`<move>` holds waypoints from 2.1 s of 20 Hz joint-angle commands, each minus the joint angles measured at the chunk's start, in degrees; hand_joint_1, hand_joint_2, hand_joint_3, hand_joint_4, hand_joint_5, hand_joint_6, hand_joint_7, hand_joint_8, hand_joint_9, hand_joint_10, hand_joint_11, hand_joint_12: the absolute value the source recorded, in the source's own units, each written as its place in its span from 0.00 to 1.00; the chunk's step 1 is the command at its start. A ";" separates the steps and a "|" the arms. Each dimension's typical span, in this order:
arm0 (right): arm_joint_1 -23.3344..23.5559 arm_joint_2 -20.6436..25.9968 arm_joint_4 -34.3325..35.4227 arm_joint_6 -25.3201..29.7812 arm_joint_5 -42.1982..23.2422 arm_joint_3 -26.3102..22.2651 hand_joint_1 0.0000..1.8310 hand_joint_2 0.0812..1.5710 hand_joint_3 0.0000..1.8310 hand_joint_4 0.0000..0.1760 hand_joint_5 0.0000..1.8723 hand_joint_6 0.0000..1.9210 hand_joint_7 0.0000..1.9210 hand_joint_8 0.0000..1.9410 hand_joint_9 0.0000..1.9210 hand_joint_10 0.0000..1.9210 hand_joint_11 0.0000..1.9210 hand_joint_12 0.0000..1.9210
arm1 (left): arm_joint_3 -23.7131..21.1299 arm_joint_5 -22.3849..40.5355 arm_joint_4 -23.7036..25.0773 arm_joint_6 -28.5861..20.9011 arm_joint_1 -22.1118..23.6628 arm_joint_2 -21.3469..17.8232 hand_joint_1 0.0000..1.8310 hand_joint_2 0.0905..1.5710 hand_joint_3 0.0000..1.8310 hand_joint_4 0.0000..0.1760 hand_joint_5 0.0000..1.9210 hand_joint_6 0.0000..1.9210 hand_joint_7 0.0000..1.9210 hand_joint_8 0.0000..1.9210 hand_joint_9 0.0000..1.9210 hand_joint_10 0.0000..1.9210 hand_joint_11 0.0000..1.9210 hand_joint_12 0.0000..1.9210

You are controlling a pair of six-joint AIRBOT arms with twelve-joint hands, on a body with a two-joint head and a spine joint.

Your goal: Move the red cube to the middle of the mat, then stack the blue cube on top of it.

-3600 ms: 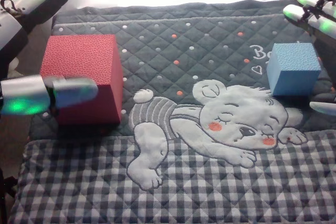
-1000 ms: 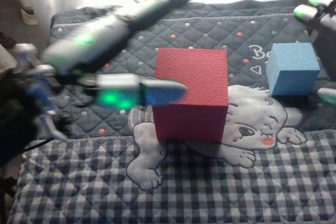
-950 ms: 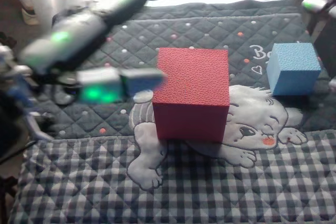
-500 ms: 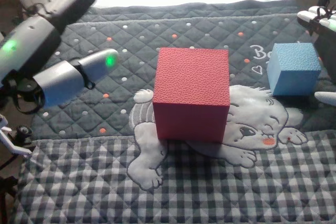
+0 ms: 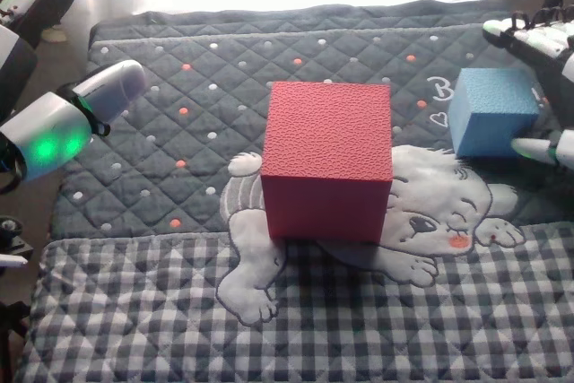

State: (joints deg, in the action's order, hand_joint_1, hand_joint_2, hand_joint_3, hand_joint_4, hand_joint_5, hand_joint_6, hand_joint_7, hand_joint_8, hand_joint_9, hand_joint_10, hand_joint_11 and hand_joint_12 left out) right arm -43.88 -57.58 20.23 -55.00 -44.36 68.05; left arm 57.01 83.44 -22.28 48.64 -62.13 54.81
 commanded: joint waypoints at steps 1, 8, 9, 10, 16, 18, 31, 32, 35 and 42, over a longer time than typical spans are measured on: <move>0.91 -0.13 -0.40 0.22 -5.86 0.35 0.54 0.75 0.00 0.00 0.04 0.01 0.06 0.00 0.00 0.33 0.00 0.52 | 0.09 7.15 1.08 -0.08 0.28 -0.26 0.30 0.81 0.00 0.16 0.05 0.00 0.00 0.00 0.00 0.00 0.00 0.16; 1.32 0.23 -1.82 0.22 -5.88 -0.91 0.56 0.72 0.00 0.00 0.00 0.32 0.10 0.00 0.00 0.35 0.00 0.68 | 0.04 7.52 0.40 -0.08 -0.35 -0.19 0.37 0.79 0.00 0.17 0.06 0.00 0.00 0.00 0.00 0.00 0.00 0.24; 1.33 -0.02 -1.80 0.22 -5.88 -0.72 0.56 0.72 0.00 0.00 0.00 0.32 0.10 0.00 0.00 0.36 0.00 0.76 | 0.00 7.66 0.21 -0.08 -0.47 -0.15 0.38 0.79 0.00 0.13 0.06 0.00 0.00 0.00 0.00 0.00 0.00 0.25; 1.47 -0.49 -1.79 0.22 -5.86 -0.36 0.56 0.72 0.00 0.00 0.00 0.34 0.09 0.00 0.00 0.38 0.00 0.77 | -0.06 7.82 0.07 -0.09 -0.59 -0.13 0.39 0.79 0.00 0.09 0.07 0.00 0.00 0.00 0.00 0.00 0.00 0.26; 1.75 -1.60 -1.79 0.23 -5.80 0.24 0.56 0.79 0.16 0.00 0.18 0.93 0.25 0.86 0.32 0.95 0.33 0.99 | -0.10 7.91 -0.10 -0.10 -0.74 -0.11 0.36 0.80 0.00 0.20 0.06 0.00 0.00 0.00 0.00 0.00 0.00 0.26; 1.75 -1.46 -1.83 0.22 -5.80 0.26 0.77 0.67 0.24 0.00 0.50 1.00 0.47 0.99 0.57 1.00 0.61 1.00 | -0.15 8.21 -0.27 -0.10 -0.94 -0.11 0.36 0.80 0.00 0.12 0.06 0.00 0.00 0.00 0.00 0.00 0.00 0.23; 8.70 8.06 -17.13 0.23 -17.19 -9.24 0.79 0.53 0.37 0.00 0.63 1.00 0.67 1.00 0.71 1.00 0.76 1.00 | -0.24 8.76 -0.34 -0.10 -1.45 -0.07 0.32 0.80 0.00 0.25 0.07 0.00 0.00 0.00 0.00 0.00 0.00 0.32; 9.72 8.14 -18.42 0.36 -18.17 -9.70 0.79 0.54 0.36 0.00 0.63 1.00 0.67 1.00 0.72 1.00 0.77 1.00 | -0.24 8.79 -0.41 -0.10 -1.53 -0.06 0.34 0.80 0.00 0.32 0.07 0.00 0.00 0.00 0.00 0.00 0.00 0.30; 12.42 7.08 -22.93 5.38 -20.02 -9.21 0.80 0.61 0.31 0.00 0.47 1.00 0.63 1.00 0.72 1.00 0.77 1.00 | -0.20 8.93 -0.53 -0.10 -1.62 0.03 0.33 0.80 0.00 0.29 0.07 0.00 0.00 0.00 0.00 0.00 0.00 0.32; 14.69 -1.08 -25.84 11.45 -20.32 -5.30 0.54 0.58 0.53 0.00 0.34 1.00 0.68 1.00 0.76 1.00 0.78 1.00 | 0.28 8.56 -0.94 -0.10 -1.61 0.43 0.32 0.80 0.00 0.30 0.06 0.00 0.00 0.00 0.00 0.00 0.00 0.05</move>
State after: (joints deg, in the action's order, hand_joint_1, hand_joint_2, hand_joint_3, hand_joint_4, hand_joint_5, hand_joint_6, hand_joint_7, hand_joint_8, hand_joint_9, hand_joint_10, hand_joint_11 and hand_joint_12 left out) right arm -30.13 -59.31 -6.81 -43.68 -57.87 62.85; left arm 57.01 85.12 -24.23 48.64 -63.92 55.18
